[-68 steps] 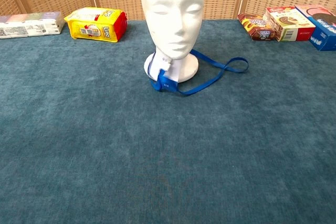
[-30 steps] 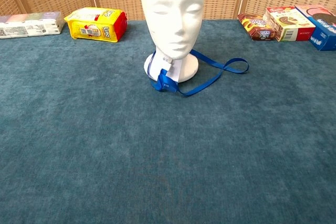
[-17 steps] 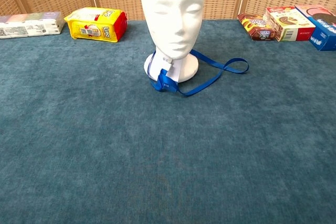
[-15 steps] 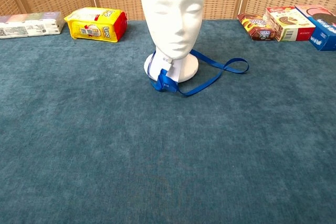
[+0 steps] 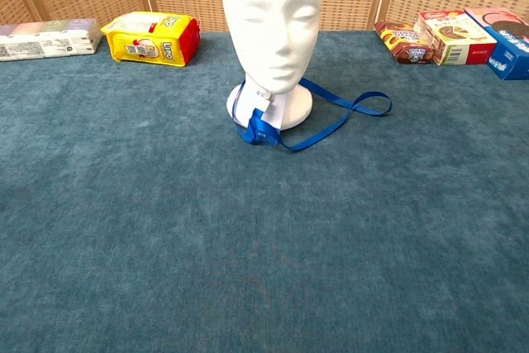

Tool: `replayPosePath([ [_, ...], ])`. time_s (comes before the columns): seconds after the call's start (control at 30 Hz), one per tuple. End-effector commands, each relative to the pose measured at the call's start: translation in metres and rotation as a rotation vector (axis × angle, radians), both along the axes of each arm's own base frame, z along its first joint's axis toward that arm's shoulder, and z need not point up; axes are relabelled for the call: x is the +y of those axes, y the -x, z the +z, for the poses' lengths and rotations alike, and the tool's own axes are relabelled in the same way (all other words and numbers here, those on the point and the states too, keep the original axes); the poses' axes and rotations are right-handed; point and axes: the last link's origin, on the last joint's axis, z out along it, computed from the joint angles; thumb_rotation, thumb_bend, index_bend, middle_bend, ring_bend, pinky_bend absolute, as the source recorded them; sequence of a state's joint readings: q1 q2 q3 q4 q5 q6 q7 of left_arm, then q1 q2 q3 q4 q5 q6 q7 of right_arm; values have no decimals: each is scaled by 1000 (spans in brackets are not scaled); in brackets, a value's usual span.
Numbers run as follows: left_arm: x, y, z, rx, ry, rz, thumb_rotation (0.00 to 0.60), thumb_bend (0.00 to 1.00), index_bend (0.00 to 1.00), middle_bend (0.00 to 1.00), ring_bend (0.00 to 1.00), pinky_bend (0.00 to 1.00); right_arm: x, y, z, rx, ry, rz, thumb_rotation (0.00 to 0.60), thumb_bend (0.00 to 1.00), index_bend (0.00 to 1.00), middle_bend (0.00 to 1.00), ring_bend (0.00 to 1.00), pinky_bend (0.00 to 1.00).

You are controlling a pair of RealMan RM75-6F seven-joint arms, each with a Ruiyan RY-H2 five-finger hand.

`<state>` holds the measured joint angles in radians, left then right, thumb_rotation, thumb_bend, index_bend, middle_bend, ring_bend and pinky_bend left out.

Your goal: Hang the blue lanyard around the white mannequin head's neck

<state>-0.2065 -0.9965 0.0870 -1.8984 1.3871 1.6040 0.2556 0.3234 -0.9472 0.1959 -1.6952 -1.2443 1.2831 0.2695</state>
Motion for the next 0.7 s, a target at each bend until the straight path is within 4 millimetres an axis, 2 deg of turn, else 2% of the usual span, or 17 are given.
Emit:
replayPosePath([
  [0.03,-15,11,-4,-15,-3,17,254,86,499,721,691,731,20,11,-1,23,15,-29,11,339,410,890,1000,1000],
  [0.33,-46,28,-20,-5,-43,27,253,86,499,712,675,696,67,33,-4,155,61,-105,5,335,448,856,973,998],
  [0.43,-58,33,-24,6,-33,41,255,87,499,706,663,678,87,39,-8,190,62,-124,4,336,447,838,943,966],
  [0.7,-72,34,-27,17,-52,30,269,87,499,666,585,542,114,43,-16,267,64,-130,5,335,450,735,831,840],
])
